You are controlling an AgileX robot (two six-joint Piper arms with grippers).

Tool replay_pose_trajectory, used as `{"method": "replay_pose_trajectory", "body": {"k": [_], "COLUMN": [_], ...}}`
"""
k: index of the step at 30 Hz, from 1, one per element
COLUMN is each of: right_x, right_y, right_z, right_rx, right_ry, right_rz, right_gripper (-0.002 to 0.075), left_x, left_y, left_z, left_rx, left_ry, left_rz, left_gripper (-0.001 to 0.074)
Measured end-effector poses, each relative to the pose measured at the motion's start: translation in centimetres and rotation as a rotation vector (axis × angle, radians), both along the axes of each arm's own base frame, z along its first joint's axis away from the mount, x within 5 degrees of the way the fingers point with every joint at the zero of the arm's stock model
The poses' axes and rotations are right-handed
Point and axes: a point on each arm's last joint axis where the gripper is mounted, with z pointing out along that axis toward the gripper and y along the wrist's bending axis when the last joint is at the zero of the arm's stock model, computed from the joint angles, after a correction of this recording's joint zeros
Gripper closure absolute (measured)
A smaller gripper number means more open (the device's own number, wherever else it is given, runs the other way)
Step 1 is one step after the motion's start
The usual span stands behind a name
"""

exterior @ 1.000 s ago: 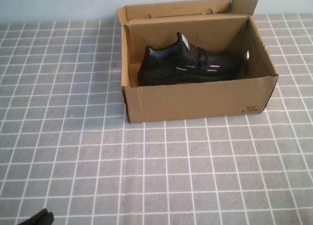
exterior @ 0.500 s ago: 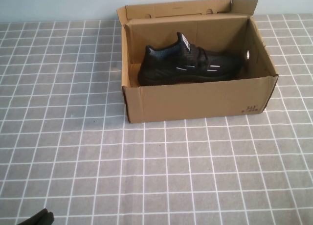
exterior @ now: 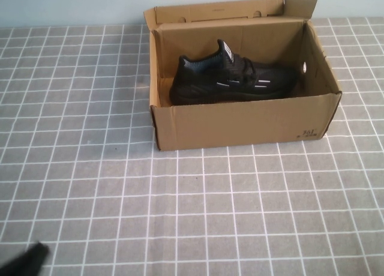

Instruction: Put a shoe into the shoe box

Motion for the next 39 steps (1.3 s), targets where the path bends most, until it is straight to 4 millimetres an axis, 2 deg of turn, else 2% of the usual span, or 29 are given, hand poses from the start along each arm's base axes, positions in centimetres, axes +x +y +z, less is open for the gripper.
{"method": "replay_pose_trajectory", "body": {"k": [6, 9, 18, 39], "right_x": [0.0, 0.0, 0.0, 0.0], "right_y": [0.0, 0.0, 0.0, 0.0], "right_z": [0.0, 0.0, 0.0, 0.0], "right_rx": [0.0, 0.0, 0.0, 0.0], "right_ry": [0.0, 0.0, 0.0, -0.002], "right_rz": [0.0, 0.0, 0.0, 0.0], "right_gripper": [0.0742, 0.0742, 0.0742, 0.0742], "left_x": [0.6, 0.6, 0.2, 0.2], "left_y": [1.3, 1.6, 1.7, 1.7], "left_z": [1.1, 1.0, -1.6, -1.8], "left_rx": [-0.119, -0.122, -0.033, -0.023], "left_ry": [-0.085, -0.074, 0.199, 0.215], "left_rz": [0.23, 0.275, 0.296, 0.298], "left_gripper": [0.0736, 0.0736, 0.0736, 0.0736]}}
